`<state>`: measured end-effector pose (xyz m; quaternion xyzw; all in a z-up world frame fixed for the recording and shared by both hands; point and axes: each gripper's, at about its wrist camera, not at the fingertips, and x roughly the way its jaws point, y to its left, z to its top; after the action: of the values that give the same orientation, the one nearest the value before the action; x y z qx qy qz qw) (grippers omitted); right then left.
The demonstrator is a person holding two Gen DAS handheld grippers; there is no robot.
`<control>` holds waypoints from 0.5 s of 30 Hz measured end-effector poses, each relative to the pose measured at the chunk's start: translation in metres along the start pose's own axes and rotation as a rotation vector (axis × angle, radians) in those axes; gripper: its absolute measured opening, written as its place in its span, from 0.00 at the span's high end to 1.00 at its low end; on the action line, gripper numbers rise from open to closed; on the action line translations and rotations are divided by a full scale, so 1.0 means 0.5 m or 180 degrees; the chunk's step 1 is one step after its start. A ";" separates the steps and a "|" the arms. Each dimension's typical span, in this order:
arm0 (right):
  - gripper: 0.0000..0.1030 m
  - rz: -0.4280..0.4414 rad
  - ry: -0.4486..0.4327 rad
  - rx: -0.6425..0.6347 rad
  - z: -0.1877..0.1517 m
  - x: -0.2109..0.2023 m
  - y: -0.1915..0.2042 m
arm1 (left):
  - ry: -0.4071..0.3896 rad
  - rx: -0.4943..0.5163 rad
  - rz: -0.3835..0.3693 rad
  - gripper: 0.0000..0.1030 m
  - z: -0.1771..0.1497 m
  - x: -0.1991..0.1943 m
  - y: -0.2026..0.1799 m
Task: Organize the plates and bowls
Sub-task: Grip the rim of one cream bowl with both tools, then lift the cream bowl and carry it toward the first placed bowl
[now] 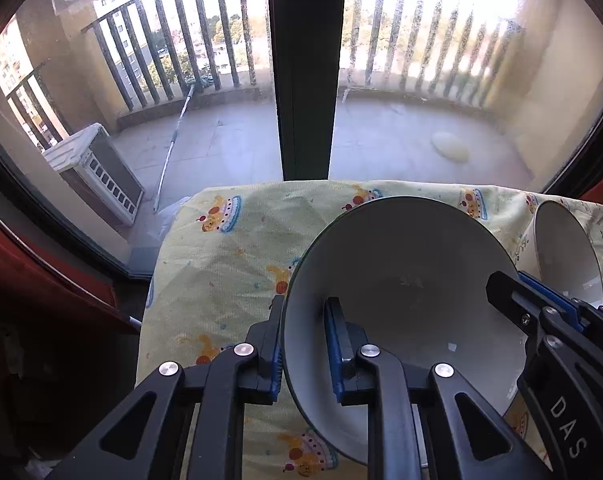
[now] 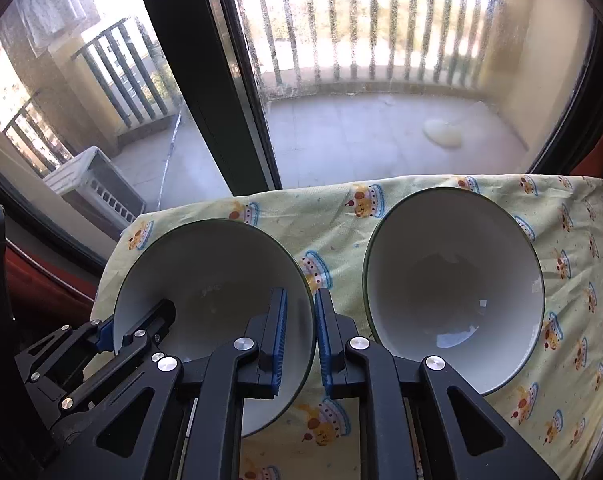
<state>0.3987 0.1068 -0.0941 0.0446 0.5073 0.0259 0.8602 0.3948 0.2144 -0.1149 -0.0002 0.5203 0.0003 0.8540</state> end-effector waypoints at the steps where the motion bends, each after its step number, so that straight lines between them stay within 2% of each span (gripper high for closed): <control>1: 0.85 -0.0006 0.0006 0.0000 0.003 0.002 0.000 | -0.0002 -0.0002 0.0005 0.84 0.000 0.000 -0.001; 4: 0.88 -0.0047 0.0001 -0.0024 0.006 0.004 0.001 | -0.0002 0.0023 0.0034 0.84 -0.001 -0.002 -0.004; 15: 0.88 -0.0108 0.0085 -0.0117 -0.018 -0.014 0.004 | 0.0150 0.0005 0.0007 0.84 -0.040 -0.021 -0.004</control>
<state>0.3873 0.1085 -0.0919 0.0198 0.5189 0.0212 0.8543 0.3723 0.2124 -0.1147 0.0011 0.5403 0.0009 0.8415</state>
